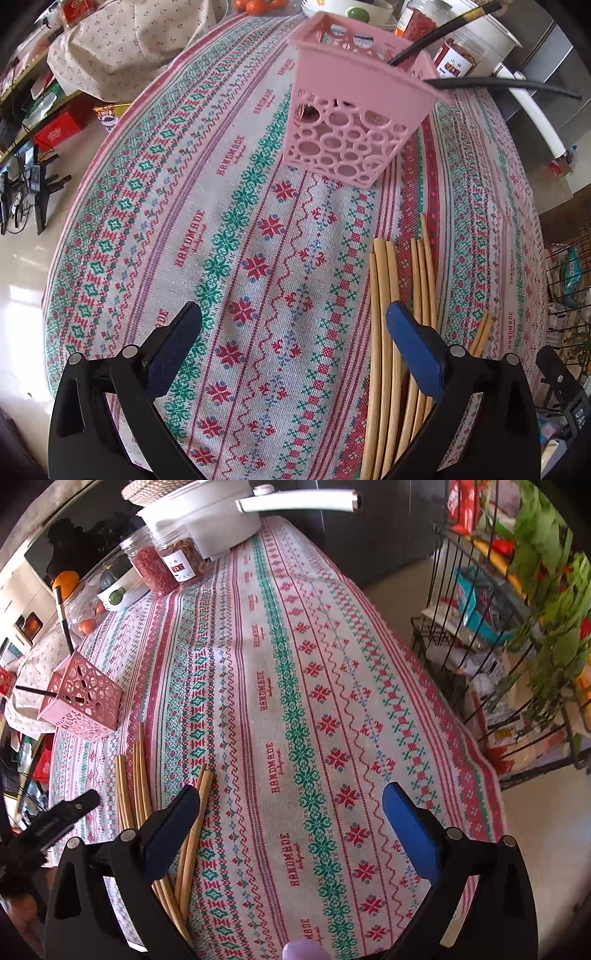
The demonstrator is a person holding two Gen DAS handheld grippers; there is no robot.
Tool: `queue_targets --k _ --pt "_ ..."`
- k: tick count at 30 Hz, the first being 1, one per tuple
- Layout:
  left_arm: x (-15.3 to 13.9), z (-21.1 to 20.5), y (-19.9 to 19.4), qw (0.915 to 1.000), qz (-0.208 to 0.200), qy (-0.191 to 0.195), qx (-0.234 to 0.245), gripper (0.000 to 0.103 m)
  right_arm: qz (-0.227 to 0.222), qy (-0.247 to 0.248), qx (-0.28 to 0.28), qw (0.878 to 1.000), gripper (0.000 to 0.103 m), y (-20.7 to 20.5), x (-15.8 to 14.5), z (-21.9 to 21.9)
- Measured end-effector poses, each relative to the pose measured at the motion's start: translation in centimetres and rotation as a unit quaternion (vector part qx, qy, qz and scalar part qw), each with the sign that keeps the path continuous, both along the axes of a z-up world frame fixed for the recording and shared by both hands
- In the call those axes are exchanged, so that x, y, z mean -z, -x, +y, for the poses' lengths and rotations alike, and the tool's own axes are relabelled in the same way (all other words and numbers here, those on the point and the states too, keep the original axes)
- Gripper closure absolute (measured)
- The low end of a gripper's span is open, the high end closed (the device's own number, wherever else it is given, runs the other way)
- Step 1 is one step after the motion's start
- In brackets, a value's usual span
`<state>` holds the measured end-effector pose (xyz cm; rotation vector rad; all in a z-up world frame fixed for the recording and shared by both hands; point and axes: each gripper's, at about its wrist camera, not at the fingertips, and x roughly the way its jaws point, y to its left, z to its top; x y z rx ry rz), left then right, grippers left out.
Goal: Organize utensils
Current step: 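Move both tools back down to the wooden chopstick pile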
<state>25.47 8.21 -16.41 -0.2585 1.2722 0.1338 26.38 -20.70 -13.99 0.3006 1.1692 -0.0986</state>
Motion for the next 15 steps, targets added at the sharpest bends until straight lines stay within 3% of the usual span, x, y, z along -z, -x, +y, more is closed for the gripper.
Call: queue_targets --k 15 --pt "2.1 -2.7 -1.2 0.9988 0.023 -0.041 0.013 0.007 0.017 -0.025 0.017 0.999 0.007 -0.2 0.4 -0.9"
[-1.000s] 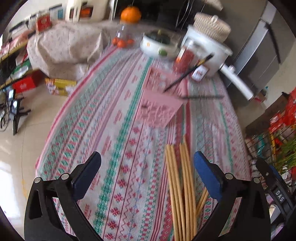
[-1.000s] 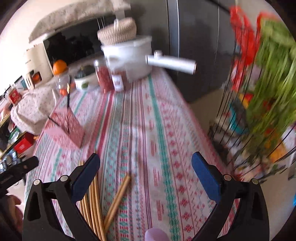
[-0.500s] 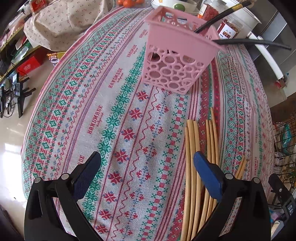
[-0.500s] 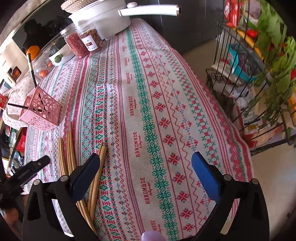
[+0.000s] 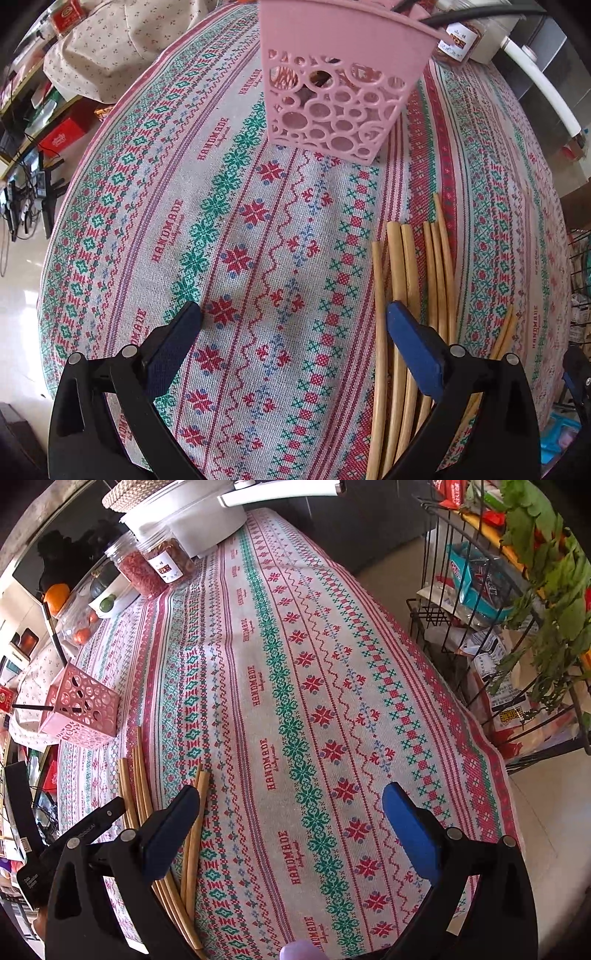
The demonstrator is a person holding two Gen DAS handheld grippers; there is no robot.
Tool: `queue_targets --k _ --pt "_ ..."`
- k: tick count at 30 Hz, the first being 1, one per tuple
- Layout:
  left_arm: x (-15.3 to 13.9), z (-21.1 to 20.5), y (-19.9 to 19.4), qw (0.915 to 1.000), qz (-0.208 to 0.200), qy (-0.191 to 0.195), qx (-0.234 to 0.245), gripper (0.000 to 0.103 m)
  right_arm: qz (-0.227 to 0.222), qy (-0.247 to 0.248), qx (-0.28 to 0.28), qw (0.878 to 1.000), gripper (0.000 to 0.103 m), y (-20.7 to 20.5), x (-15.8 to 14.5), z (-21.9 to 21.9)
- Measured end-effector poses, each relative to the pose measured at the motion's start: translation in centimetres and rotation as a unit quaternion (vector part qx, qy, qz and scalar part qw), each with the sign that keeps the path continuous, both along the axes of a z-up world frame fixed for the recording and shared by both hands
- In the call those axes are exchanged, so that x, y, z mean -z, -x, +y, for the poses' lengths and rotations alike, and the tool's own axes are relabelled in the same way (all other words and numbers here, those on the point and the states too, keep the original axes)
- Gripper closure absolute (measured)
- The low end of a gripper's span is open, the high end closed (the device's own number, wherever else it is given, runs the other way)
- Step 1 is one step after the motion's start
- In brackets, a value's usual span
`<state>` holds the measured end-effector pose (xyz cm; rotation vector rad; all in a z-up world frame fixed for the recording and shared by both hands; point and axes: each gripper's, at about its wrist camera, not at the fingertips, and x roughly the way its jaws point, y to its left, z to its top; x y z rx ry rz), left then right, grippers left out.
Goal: Organize utensils
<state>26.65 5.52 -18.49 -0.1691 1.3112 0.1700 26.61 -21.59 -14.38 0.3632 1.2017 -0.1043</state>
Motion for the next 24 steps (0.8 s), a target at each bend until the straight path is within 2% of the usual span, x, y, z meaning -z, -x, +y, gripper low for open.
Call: queue_targets --k 3,7,9,11,13,17,21,23,24 --pt "0.3 -1.0 -0.1 0.9998 -0.007 -0.015 0.014 0.007 0.002 0.003 0.0 1.0 0.007 0.0 0.1 0.1" --pt "0.3 -0.6 0.4 0.9993 -0.008 -0.017 0.032 0.007 0.001 0.006 0.009 1.0 0.007 -0.1 0.1 0.2" --pt "0.2 0.4 0.9 0.9994 -0.007 -0.01 0.032 0.013 0.005 0.003 0.008 1.0 0.007 -0.2 0.2 0.6" --pt "-0.2 1.3 1.2 0.9993 -0.008 -0.009 0.035 0.026 0.01 0.003 -0.001 1.0 0.007 -0.4 0.4 1.2" --pt "-0.4 2.2 1.4 0.9997 -0.007 -0.001 0.024 0.032 0.014 0.004 -0.011 1.0 0.007 -0.6 0.5 1.9" --pt "-0.4 2.9 1.3 0.9999 -0.009 0.015 -0.001 0.032 0.016 0.009 -0.023 1.0 0.007 -0.5 0.8 2.8" --pt "-0.4 1.3 2.5 0.9993 -0.031 -0.019 -0.012 0.034 0.024 0.003 -0.019 1.0 0.007 -0.5 1.2 2.8" --pt "-0.8 0.0 3.4 0.9984 -0.05 -0.027 -0.001 0.057 0.028 -0.008 -0.01 1.0 0.007 -0.5 1.4 2.5" --pt "-0.9 -0.4 3.6 0.9981 -0.055 -0.028 0.006 0.063 0.029 -0.016 -0.003 0.999 0.007 -0.6 1.5 2.4"
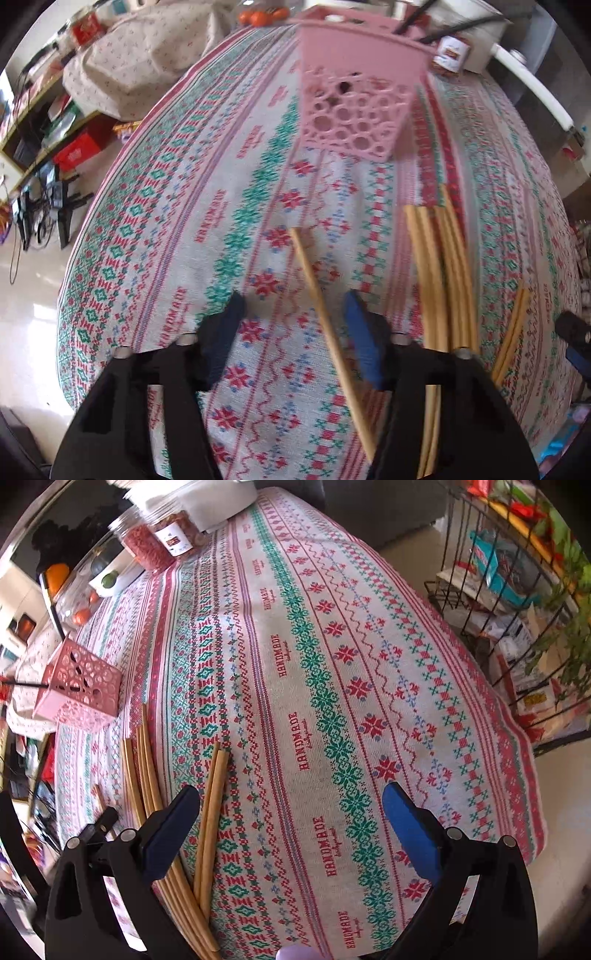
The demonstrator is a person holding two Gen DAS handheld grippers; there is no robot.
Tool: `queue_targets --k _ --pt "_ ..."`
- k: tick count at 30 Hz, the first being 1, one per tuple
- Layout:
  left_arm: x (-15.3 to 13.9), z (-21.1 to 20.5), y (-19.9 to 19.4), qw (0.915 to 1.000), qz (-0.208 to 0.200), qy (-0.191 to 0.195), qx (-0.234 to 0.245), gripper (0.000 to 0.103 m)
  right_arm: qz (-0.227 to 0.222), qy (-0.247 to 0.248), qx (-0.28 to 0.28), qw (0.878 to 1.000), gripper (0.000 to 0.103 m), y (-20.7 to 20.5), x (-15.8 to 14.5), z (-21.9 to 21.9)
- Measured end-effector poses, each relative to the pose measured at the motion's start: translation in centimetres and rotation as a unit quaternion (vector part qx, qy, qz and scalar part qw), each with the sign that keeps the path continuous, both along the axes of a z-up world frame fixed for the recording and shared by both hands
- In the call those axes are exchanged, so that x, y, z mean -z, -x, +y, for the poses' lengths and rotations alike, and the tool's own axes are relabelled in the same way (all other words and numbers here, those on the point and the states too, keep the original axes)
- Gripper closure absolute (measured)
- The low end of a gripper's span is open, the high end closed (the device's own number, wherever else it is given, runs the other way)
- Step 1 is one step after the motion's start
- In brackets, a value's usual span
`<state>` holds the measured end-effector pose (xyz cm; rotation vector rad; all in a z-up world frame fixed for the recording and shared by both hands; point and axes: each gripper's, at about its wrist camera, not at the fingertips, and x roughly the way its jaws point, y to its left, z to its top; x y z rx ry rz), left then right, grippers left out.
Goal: Organize utensils
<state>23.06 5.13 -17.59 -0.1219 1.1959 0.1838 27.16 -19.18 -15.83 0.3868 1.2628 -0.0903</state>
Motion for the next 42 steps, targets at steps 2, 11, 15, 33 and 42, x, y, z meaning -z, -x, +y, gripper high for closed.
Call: queue_targets --k 2,11,15,33,42 --pt "-0.1 -0.9 0.1 0.9999 -0.007 0.005 0.013 0.084 0.003 -0.01 0.008 1.0 0.007 0.0 0.1 0.0" --pt "-0.2 0.7 0.5 0.9984 -0.007 0.025 0.051 0.096 0.016 0.038 0.024 0.999 0.007 -1.0 1.1 2.4" --pt "0.0 2.0 -0.1 0.998 -0.002 0.037 0.052 0.096 0.031 0.065 0.021 0.997 0.007 -1.4 2.1 3.2" --pt "-0.2 2.8 0.1 0.9968 -0.001 0.052 0.061 0.097 -0.033 0.056 0.019 0.998 0.093 -1.0 1.3 2.7" --pt "-0.8 6.5 0.1 0.9828 -0.034 0.178 0.034 0.098 -0.105 0.007 0.031 0.994 0.093 -0.1 -2.1 1.5"
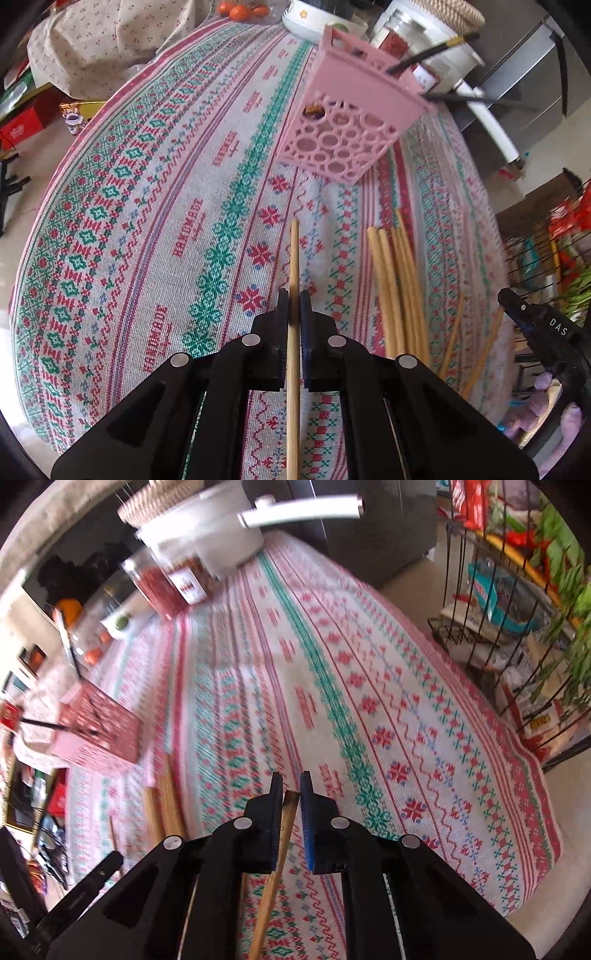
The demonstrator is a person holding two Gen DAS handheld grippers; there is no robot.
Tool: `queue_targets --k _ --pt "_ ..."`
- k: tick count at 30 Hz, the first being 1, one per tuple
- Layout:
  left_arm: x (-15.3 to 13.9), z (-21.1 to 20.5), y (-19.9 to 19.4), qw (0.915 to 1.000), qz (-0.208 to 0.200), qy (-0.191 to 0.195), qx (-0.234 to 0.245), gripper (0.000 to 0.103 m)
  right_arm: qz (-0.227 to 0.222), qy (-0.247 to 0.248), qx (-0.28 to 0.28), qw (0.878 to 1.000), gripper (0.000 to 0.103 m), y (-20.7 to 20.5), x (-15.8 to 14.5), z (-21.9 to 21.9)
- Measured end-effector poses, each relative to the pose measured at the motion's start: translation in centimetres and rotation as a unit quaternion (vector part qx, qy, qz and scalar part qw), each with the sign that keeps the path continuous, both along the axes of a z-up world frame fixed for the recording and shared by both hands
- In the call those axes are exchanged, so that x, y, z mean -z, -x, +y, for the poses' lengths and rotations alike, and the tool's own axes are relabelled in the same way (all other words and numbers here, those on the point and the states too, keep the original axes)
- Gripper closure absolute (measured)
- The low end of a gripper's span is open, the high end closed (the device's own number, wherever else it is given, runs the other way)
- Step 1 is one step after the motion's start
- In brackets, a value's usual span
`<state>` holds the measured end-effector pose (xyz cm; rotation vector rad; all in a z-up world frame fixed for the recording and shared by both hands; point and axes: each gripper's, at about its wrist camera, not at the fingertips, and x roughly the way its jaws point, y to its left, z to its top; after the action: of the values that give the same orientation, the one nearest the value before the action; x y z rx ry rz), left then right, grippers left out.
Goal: Organize utensils
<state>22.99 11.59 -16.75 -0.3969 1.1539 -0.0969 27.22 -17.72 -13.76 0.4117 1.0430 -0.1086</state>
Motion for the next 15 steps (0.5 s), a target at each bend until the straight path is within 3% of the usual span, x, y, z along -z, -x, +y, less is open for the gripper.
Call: queue_targets --k 9,12,15 --pt "-4.4 0.6 1.3 0.9962 -0.086 0.003 -0.014 0.098 -0.084 -0.023 -0.005 0.996 0.093 1.5 -4.7 -1.2" --pt "-5.1 1.0 1.6 0.9954 -0.094 0.002 -0.017 0.098 -0.048 -0.029 0.009 0.998 0.089 1.5 -3.8 -2.3" --pt "-5.1 1.3 1.7 0.9955 -0.093 0.002 -0.021 0.098 0.016 -0.03 0.014 0.999 0.074 1.0 -1.3 -2.8"
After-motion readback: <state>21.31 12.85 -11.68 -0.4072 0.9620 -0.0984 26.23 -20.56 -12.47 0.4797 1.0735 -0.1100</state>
